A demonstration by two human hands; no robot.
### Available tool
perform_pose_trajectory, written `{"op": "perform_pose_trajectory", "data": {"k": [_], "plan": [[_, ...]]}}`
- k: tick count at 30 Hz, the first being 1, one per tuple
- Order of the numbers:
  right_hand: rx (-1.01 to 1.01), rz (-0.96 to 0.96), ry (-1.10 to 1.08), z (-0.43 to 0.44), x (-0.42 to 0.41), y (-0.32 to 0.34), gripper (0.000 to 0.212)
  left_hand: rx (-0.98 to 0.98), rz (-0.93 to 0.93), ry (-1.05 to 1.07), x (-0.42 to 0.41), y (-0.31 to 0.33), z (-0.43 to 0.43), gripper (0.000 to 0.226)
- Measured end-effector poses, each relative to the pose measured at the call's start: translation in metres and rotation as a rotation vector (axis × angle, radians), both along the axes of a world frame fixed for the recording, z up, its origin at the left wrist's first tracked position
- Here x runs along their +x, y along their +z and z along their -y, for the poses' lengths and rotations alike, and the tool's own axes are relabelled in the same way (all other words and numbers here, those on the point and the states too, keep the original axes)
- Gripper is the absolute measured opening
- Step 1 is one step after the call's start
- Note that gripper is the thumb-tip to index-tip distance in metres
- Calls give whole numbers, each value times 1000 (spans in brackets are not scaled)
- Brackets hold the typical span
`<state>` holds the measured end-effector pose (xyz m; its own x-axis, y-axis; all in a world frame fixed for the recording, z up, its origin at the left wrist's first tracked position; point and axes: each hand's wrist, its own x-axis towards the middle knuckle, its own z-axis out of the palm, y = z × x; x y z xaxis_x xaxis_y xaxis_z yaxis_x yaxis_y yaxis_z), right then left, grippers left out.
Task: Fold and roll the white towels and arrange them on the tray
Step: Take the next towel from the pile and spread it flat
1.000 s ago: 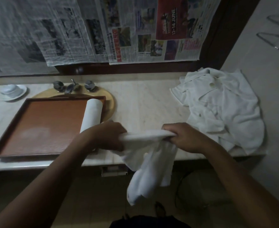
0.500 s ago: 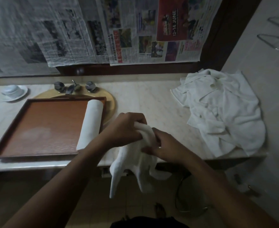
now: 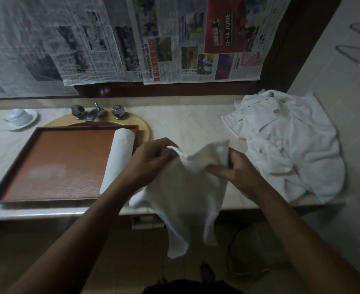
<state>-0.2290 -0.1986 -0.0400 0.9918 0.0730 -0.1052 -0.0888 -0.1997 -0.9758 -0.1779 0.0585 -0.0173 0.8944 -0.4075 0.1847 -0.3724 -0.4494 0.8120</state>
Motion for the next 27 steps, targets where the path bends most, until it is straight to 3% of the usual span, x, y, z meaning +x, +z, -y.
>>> {"op": "perform_pose_trajectory", "data": {"k": [2, 6, 9, 11, 16, 19, 21, 22, 25, 27], "plan": [[-12, 21, -53, -4, 3, 7, 6, 69, 82, -31, 4, 5, 0, 14], [-28, 19, -248, 5, 12, 15, 31, 240, 14, -49, 10, 3, -19, 17], [-72, 25, -412, 23, 20, 6, 33, 354, -72, 21, 11, -8, -40, 19], [-59, 15, -490, 35, 23, -1, 35, 338, -108, 57, 13, -16, -61, 23], [-62, 2, -423, 48, 20, -11, 30, 200, -164, 160, 18, -36, -86, 24], [-34, 26, -377, 46, 20, -10, 8, 90, -133, 415, 22, -54, -84, 19], [17, 23, -339, 36, 19, -4, 11, 40, -130, 566, 16, -53, -71, 19], [32, 19, -310, 29, 19, 0, 15, 63, -121, 536, 11, -52, -62, 22], [46, 27, -154, -4, 18, 15, 19, 46, -158, 94, -18, -44, -17, 47], [-20, 79, -43, -28, 17, 24, 22, 40, -150, -54, -38, -42, 16, 67]]}}
